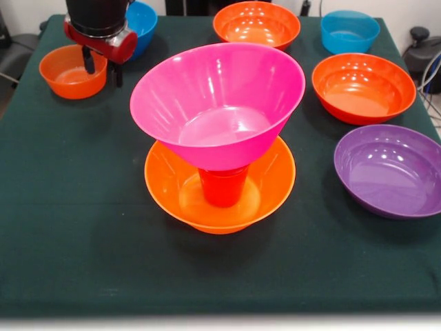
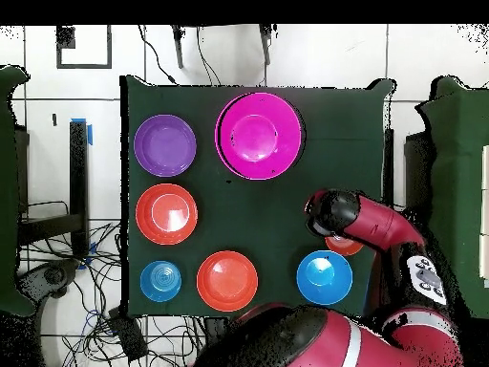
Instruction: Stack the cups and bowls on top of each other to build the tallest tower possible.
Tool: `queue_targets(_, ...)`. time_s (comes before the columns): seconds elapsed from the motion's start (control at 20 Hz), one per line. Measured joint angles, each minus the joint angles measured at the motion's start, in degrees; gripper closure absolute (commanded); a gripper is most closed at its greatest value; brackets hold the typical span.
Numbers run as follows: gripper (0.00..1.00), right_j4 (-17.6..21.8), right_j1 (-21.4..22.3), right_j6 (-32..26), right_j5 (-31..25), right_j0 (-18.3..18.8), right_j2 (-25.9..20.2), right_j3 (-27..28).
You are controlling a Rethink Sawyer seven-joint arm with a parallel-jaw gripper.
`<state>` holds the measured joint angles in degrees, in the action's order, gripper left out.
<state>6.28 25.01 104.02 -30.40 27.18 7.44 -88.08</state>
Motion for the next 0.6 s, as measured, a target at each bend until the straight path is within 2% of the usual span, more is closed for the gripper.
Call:
queue_targets(0.3,0.0,0.0,-0.1,0.0,0.9,0.1,0.1,-0.7)
queue_targets(0.6,0.0,0.0,-0.7,0.0,6.6,0.7,0.1,-2.4)
